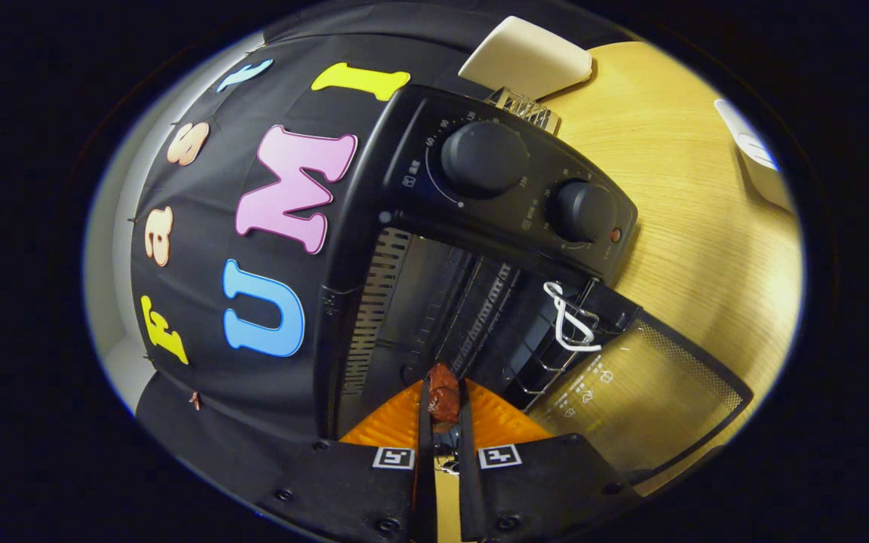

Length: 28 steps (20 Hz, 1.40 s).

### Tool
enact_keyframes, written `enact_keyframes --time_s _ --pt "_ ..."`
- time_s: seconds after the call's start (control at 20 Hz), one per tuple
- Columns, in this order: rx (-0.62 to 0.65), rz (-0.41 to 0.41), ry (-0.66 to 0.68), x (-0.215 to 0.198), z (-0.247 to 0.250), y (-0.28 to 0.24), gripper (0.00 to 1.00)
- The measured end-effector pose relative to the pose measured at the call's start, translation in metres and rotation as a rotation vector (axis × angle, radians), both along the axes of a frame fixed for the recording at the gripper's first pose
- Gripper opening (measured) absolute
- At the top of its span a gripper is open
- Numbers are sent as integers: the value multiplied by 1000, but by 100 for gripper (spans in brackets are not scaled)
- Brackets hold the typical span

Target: Open the toaster oven, put the food inside, and close the toaster oven door.

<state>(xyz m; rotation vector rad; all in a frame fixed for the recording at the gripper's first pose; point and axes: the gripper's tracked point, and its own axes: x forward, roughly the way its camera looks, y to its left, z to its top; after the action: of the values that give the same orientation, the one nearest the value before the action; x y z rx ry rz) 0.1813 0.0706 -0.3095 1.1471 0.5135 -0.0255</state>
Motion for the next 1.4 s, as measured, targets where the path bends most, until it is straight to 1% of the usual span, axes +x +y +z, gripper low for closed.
enact_keyframes --time_s 0.15,0.35,0.5,0.6,0.8,0.9,0.95,1.1,1.25,1.4 --pt "-19 21 2 5 -5 6 16" --pt "-90 48 -5 12 -5 11 16" --pt "-162 68 -9 10 -2 10 16" --pt "-245 88 -14 9 -2 9 18" --pt "-438 166 -24 -1 0 3 42" --pt "-483 204 -45 -6 8 7 78" --pt "-529 216 -44 -9 7 6 97" --pt "-614 257 -24 -21 5 2 98" --pt "-661 269 -13 -34 9 -6 98" --pt "-704 310 -3 -50 13 -10 98"
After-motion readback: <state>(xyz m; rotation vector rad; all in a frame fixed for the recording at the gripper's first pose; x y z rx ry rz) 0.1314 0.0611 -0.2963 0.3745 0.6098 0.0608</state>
